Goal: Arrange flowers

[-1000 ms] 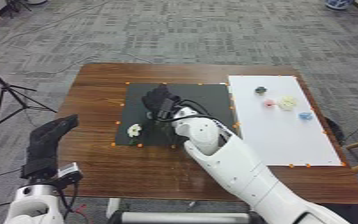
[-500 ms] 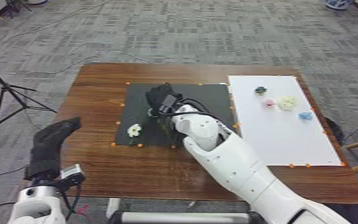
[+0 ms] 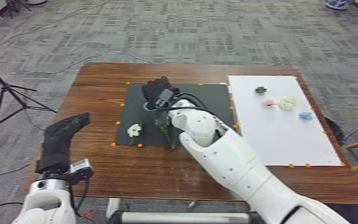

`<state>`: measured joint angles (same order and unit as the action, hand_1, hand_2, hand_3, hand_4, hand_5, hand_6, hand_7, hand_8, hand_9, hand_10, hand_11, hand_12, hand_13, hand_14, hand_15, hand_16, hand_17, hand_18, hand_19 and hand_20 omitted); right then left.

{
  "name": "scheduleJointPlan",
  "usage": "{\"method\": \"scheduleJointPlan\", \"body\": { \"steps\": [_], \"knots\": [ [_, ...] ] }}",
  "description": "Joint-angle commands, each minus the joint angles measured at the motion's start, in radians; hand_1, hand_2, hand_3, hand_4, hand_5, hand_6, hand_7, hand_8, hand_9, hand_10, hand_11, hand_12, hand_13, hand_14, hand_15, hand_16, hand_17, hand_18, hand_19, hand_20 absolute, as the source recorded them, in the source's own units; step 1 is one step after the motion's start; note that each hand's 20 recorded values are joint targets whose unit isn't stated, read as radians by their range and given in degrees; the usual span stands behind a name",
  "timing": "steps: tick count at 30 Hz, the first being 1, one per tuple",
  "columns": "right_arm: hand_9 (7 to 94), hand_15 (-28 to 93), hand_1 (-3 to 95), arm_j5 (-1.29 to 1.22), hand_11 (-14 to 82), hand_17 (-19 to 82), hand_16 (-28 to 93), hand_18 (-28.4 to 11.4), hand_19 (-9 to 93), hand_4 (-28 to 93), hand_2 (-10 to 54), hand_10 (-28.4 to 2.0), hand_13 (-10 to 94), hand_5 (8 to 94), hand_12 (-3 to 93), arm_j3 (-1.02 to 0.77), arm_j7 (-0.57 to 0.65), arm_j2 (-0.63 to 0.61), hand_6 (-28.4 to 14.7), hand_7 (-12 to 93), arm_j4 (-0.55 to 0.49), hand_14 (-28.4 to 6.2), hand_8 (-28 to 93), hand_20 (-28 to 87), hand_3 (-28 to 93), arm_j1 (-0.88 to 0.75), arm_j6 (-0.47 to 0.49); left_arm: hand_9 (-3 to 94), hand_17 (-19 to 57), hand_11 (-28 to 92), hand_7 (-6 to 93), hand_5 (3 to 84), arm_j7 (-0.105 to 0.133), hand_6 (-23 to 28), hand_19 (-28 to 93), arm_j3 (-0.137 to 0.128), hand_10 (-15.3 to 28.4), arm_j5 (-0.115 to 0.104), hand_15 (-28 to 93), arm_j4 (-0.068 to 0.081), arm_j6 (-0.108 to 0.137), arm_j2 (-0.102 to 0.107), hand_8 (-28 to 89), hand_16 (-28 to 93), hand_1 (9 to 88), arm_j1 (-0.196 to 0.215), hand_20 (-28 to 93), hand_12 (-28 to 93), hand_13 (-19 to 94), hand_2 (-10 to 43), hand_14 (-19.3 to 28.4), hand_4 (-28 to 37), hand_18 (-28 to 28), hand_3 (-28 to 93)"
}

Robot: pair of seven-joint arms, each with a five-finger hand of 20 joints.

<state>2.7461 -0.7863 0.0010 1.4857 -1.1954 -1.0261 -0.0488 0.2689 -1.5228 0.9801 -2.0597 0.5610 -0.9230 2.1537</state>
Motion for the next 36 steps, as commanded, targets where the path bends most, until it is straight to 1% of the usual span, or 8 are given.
{"method": "scheduleJointPlan", "body": {
  "steps": [1,11,15,17,23,31,34,36],
  "knots": [
    [68.6,53,53.2,0.008,17.3,31,33,-19.5,68,-21,-9.5,-11.9,61,80.0,19.9,-0.002,-0.015,0.038,3.3,27,0.01,-12.3,3,54,61,-0.014,-0.033,48.9,4.4,22,19.6,53.2,-0.012,3.0,8,0.023,13.5,0.006,14,0.013,0.019,-0.008,-11,0,31.9,-0.045,15,9,35,2.4,14.6,-22.3,10.5,73],
    [68.2,53,51.0,-0.019,16.9,31,33,-19.7,68,-20,-8.7,-12.3,60,78.8,19.7,0.017,-0.009,0.034,4.3,26,-0.014,-12.8,2,55,61,-0.026,-0.015,48.8,4.3,22,19.5,53.1,-0.029,3.1,8,0.045,13.5,0.012,14,0.022,0.031,-0.012,-10,0,31.8,-0.079,15,9,35,2.2,14.5,-22.3,10.5,73],
    [66.6,53,47.7,-0.035,16.4,30,33,-20.3,68,-18,-9.0,-12.8,59,74.6,19.8,0.032,0.002,0.024,3.6,26,-0.021,-13.8,1,55,60,-0.012,-0.02,48.8,4.3,22,19.6,53.1,-0.039,3.1,7,0.053,13.5,0.018,14,0.028,0.034,-0.014,-10,0,31.8,-0.097,15,9,35,2.1,14.5,-22.4,10.5,73],
    [64.8,53,45.6,-0.044,16.1,30,33,-20.5,68,-19,-9.3,-13.2,59,70.6,19.9,0.034,0.007,0.021,2.0,25,-0.025,-14.0,1,55,62,-0.008,-0.014,48.7,4.3,22,19.5,53.1,-0.04,3.0,7,0.053,13.4,0.019,14,0.028,0.034,-0.014,-10,0,31.8,-0.097,15,9,35,2.1,14.4,-22.4,10.5,73],
    [62.8,54,42.2,-0.06,15.9,29,33,-20.7,69,-18,-9.5,-13.6,59,67.0,19.9,0.057,0.02,-0.006,1.2,24,-0.035,-14.1,1,54,65,0.014,-0.014,48.7,4.3,22,19.7,53.1,-0.04,3.0,8,0.053,13.5,0.018,14,0.028,0.034,-0.014,-10,0,31.7,-0.097,15,9,35,2.0,14.5,-22.3,10.5,73],
    [59.4,55,38.2,-0.178,15.5,28,32,-20.9,69,-18,-9.5,-14.0,57,64.1,20.1,0.129,0.08,-0.082,0.0,23,-0.079,-14.6,-11,54,69,0.093,-0.059,48.7,4.2,22,19.6,53.0,-0.037,3.0,7,0.056,13.5,0.014,14,0.028,0.037,-0.009,-10,0,31.7,-0.097,15,9,35,1.8,14.5,-22.2,10.5,73],
    [59.0,55,38.0,-0.206,15.2,28,32,-20.8,68,-18,-9.5,-14.4,56,63.3,20.0,0.138,0.072,-0.094,-0.2,23,-0.095,-14.8,-12,54,69,0.108,-0.082,48.7,4.2,22,19.6,53.1,-0.037,3.0,7,0.055,13.4,0.015,14,0.028,0.036,-0.011,-10,0,31.8,-0.097,15,9,35,1.7,14.5,-22.2,10.5,73],
    [58.6,54,37.0,-0.229,15.1,27,32,-20.6,67,-18,-8.4,-14.3,55,62.3,19.9,0.101,-0.011,-0.084,-0.1,23,-0.093,-15.1,-12,53,69,0.092,-0.076,48.7,4.2,22,19.5,53.1,-0.04,3.0,7,0.052,13.3,0.02,14,0.028,0.033,-0.015,-10,0,31.8,-0.096,15,9,35,1.7,14.5,-22.3,10.5,73]
  ]
}}
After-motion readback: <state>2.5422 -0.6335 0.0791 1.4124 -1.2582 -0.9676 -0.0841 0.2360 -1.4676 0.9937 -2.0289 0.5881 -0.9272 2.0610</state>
